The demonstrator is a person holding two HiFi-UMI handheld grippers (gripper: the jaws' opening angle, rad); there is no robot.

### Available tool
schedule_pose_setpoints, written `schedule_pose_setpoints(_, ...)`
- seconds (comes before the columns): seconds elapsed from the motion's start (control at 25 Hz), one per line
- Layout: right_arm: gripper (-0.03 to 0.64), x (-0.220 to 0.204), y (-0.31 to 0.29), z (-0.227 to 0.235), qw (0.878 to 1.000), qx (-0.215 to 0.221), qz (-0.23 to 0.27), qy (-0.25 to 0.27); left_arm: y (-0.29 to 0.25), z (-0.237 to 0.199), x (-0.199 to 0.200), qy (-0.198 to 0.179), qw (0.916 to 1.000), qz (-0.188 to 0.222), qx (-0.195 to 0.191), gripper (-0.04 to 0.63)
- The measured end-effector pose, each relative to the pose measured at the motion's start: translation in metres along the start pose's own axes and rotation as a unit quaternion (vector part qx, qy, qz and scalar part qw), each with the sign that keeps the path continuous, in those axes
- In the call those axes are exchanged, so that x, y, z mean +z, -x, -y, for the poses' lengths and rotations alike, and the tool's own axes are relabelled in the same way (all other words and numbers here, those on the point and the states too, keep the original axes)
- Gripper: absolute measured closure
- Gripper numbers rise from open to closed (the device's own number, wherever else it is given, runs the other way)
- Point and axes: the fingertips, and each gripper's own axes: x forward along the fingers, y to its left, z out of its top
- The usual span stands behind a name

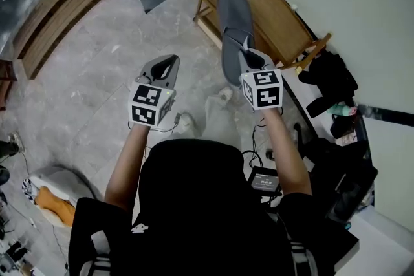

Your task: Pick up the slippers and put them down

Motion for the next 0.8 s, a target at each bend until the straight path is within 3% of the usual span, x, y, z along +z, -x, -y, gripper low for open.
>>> schedule_pose_setpoints(0.32, 0.6, 0.018, -0.016, -0.034, 0.999, 0.031, -0.007, 0.038, 0.021, -0.024, -0.009, 0.013, 0.9997, 0.001, 0.021, 0.588)
schedule_pose_setpoints(0.8, 0.6, -0.002, -0.035, -0.059, 0.998, 0.06, -0.029, 0.024, 0.016, -0.022, -0.05, 0.036, 0.9986, -0.035, 0.014, 0.588)
